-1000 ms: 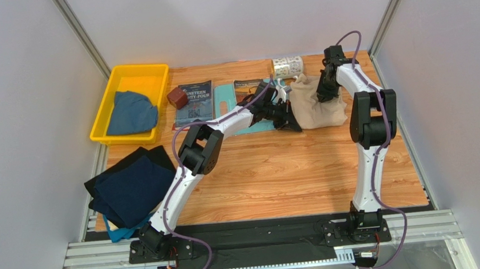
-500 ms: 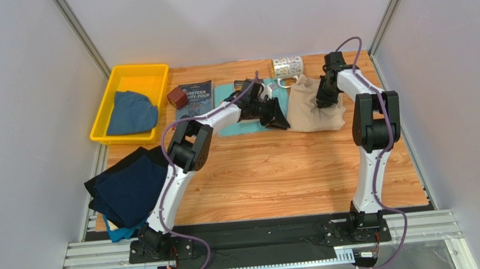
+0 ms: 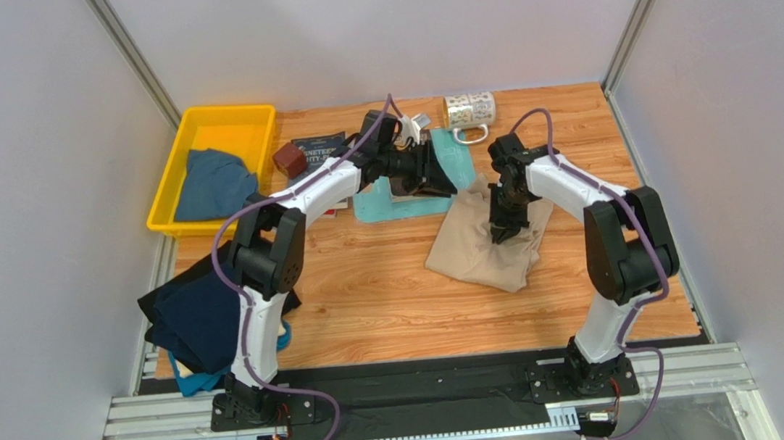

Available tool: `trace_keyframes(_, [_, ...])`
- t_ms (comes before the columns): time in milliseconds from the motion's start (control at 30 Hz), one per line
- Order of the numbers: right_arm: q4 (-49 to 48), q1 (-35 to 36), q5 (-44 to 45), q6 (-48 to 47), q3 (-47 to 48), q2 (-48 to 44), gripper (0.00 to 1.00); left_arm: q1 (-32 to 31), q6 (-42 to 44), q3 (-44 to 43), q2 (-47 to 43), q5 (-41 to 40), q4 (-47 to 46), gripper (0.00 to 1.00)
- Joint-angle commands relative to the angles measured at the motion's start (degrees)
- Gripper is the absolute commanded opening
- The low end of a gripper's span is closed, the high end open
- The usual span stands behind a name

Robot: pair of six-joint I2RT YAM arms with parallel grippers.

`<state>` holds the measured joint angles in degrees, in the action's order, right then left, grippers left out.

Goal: Fold and stack the t-shirts
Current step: Fold the tshirt

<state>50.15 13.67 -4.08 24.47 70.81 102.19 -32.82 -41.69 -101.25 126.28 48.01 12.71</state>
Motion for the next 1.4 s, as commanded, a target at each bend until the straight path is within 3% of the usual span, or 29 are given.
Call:
trace_keyframes(0, [2.49, 1.53, 0.20, 6.28, -1.29, -7.44, 0.15, -1.72, 1.44, 5.97, -5.78, 3.23, -0.40, 0.38])
trace_keyframes(333, [6.45, 1.53, 3.72, 5.33, 4.60, -6.48, 0.15, -8.75, 3.20, 8.70, -4.65, 4.46, 0.12, 0.37])
trace_keyframes(533, [6.28, 1.45, 3.99, 4.01, 3.55, -5.34, 0.15, -9.72, 3.20, 8.18, 0.18, 4.11, 1.26, 0.35])
trace_keyframes(667, [7.33, 1.45, 9.07, 2.52, 2.94, -4.02, 0.14, -10.60, 2.85, 7.30, 2.92, 3.93, 1.26, 0.32])
trace_keyframes(767, [7.68, 0.75, 10.49, 1.99, 2.85, -3.40, 0.13, -11.39, 2.84, 5.55, 5.55, 3.58, 2.23, 0.28])
trace_keyframes(1000, [8.47, -3.20, 12.51, -0.38, 4.69, -0.60, 0.13, -12.27, 3.63, 2.99, 10.48, 1.30, 5.74, 0.06])
trace_keyframes(1367, [9.35, -8.92, 15.85, -3.99, 10.40, 5.29, 0.12, -12.45, 6.62, 0.18, 12.15, -1.16, 11.63, 0.04])
